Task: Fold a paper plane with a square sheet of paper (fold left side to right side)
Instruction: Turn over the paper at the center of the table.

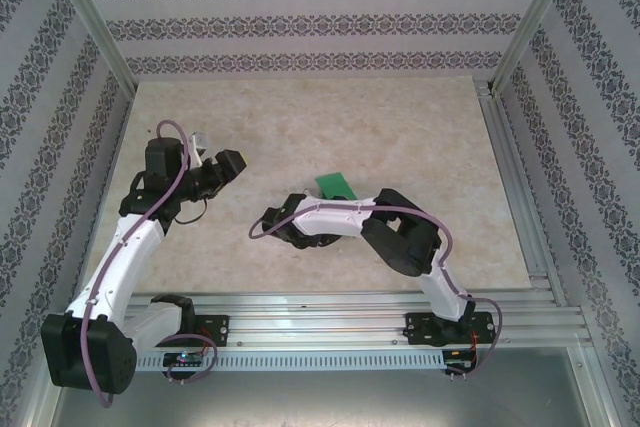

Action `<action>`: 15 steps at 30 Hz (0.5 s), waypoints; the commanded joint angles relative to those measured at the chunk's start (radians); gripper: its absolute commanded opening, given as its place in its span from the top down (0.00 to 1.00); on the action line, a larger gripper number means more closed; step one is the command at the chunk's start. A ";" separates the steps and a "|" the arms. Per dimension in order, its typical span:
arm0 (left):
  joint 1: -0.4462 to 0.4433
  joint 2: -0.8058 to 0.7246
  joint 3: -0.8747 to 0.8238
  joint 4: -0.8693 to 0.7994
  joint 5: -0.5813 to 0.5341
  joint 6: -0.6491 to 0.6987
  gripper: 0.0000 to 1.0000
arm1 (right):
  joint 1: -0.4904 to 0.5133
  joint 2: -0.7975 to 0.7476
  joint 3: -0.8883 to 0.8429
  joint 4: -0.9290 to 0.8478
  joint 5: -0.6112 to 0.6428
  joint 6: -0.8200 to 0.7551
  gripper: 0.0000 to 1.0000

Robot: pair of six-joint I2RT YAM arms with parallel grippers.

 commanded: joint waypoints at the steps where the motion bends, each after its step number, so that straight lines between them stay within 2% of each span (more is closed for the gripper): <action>1: 0.014 -0.022 -0.008 -0.029 0.015 0.043 0.25 | 0.027 -0.188 -0.061 0.083 -0.191 -0.057 0.27; 4: 0.014 -0.024 -0.016 -0.038 0.024 0.061 0.26 | 0.022 -0.362 -0.137 0.163 -0.390 -0.103 0.14; 7: -0.001 -0.021 -0.038 -0.023 0.059 0.079 0.32 | -0.033 -0.529 -0.214 0.247 -0.569 -0.089 0.11; 9: -0.045 -0.014 -0.053 0.005 0.073 0.077 0.37 | -0.149 -0.637 -0.306 0.342 -0.729 -0.052 0.13; 11: -0.125 0.006 -0.070 0.061 0.071 0.057 0.41 | -0.294 -0.735 -0.425 0.482 -0.912 -0.004 0.20; 13: -0.237 0.052 -0.076 0.142 0.057 0.022 0.44 | -0.452 -0.820 -0.556 0.651 -1.102 0.061 0.25; 15: -0.349 0.116 -0.061 0.220 0.030 -0.008 0.45 | -0.587 -0.863 -0.653 0.770 -1.215 0.124 0.27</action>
